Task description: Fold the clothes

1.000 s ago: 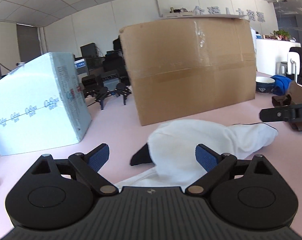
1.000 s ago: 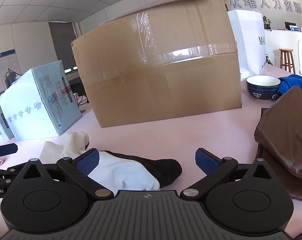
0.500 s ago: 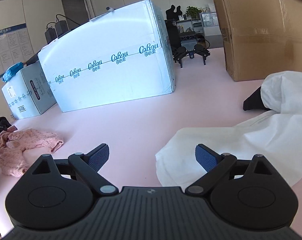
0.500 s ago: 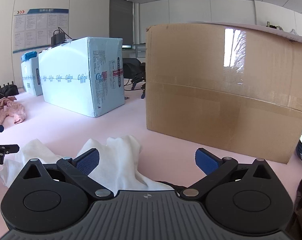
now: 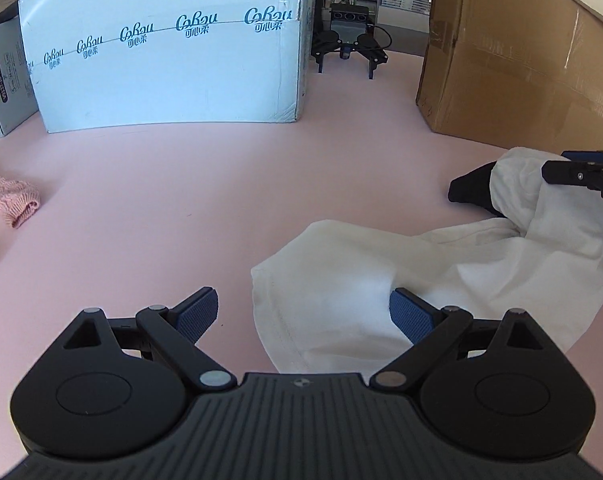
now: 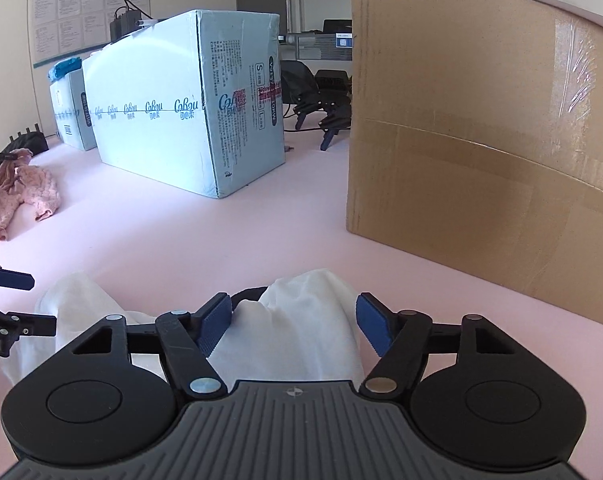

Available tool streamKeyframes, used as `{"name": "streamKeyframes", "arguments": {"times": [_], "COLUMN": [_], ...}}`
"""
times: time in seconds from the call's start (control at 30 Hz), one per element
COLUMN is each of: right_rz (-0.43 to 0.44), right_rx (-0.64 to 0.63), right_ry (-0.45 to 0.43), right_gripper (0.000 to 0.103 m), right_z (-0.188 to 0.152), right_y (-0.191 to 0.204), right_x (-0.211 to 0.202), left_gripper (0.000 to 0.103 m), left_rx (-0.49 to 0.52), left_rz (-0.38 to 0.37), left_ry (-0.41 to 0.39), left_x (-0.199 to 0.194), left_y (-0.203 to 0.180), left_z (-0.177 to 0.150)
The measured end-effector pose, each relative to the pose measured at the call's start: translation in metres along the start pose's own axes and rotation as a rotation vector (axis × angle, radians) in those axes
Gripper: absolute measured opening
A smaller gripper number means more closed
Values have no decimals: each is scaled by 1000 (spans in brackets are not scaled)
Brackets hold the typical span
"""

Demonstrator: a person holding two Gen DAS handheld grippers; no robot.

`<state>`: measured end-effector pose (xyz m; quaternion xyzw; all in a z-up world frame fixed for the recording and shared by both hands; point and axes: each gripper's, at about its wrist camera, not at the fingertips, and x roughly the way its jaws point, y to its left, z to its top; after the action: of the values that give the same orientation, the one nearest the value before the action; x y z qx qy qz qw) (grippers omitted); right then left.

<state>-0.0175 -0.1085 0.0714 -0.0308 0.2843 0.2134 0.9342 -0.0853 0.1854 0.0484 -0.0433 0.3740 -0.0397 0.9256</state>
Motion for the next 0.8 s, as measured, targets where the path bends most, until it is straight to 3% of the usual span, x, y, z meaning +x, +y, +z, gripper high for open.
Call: {"name": "streamKeyframes", "arguments": {"times": [0.07,0.13,0.2,0.3,0.5,0.6,0.8], "right_rz": [3,4,6,5,-11,-17,-10], "right_rx": [-2,-10,1,24,40,52,118], "right_ry": [1,11,19,26,18,9,-18], "right_gripper": [50,44,42,37,22,8,5], "right_z": [1,1,2,3,4,3,0], "right_y": [0,1,1,1,-1,-3,-14], "right_x": [-2,-3,-3,-3,-8,-13,-21], "left_gripper": [77,64,43,24,10,6,4], "left_rx": [-20,-20,-4,35,-45,-99,-156], "left_rz": [-17,-45,-45,-23,-60,-83,-88], "left_ry": [1,14,30,61,87,102,108], "left_x": [-1,0,3,11,14,15,15], "left_y": [2,-1,-7,-21,-13,-5,-5], "left_z": [4,9,12,14,20,21,24]}}
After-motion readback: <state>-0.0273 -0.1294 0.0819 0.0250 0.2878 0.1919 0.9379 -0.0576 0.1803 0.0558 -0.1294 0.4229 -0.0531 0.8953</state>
